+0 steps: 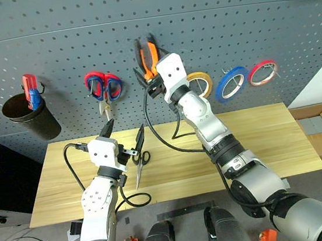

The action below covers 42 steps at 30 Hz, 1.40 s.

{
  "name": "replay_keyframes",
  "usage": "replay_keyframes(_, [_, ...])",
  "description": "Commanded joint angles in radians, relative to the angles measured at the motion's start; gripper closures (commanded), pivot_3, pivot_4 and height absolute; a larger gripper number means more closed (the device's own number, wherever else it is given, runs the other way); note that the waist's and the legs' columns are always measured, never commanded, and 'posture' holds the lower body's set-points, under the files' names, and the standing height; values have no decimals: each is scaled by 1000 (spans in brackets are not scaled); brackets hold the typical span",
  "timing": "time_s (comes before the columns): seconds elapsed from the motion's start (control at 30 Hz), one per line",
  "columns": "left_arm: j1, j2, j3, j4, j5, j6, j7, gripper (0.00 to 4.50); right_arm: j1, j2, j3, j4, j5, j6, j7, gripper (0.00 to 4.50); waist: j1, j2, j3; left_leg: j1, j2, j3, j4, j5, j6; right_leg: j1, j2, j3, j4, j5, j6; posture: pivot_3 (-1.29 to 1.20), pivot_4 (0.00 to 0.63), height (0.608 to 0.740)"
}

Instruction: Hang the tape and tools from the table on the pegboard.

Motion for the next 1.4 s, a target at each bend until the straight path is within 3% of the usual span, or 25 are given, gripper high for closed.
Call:
replay_keyframes(0.03, [-5,0,9,-11,-3,32,19,0,39,-19,-28,-172,54,73,46,46,0,0,0,0,0,0,0,0,0,0,0,0,0,0,0,-12,192,740])
replay_keyframes(0.17, [18,-12,17,-3,-17,140,48,0,127,-85,-25,-426,108,256,143,46,0,0,0,0,0,0,0,0,0,0,0,0,0,0,0,-39,200,740])
replay_keyframes(0.37, [57,-26,31,12,-49,240,61,0,219,-179,-74,-756,343,662,277,46,-1,0,0,0,1,-1,0,0,1,1,0,-1,0,0,0,-64,207,740])
replay_keyframes(0.53, [64,-47,20,71,15,316,144,0,338,-370,-153,-1023,742,1090,460,46,-1,0,0,0,1,-1,1,-1,2,3,0,-1,-2,0,0,-86,216,740])
replay_keyframes(0.63, [38,-61,1,103,52,436,205,0,371,-458,-40,-1022,722,1233,454,46,-2,1,0,0,1,-1,1,-1,2,4,-2,-1,-2,0,0,-88,213,740])
replay_keyframes(0.77, [9,-48,-49,125,51,623,174,0,460,-582,197,-996,574,1162,508,46,-3,0,-1,4,1,-1,2,-1,2,8,-2,-3,-2,-4,5,-88,215,740])
replay_keyframes(0.87, [-6,-45,-71,135,54,692,162,0,515,-595,279,-934,489,1093,504,46,-3,0,-1,3,1,0,2,-1,2,8,-2,-2,-2,-4,6,-84,221,740])
replay_keyframes(1.4, [-179,-42,-57,375,38,907,134,0,590,-552,286,-902,406,1065,506,46,0,0,-3,4,0,-1,3,-1,2,10,-4,-3,-3,-4,6,-97,218,740])
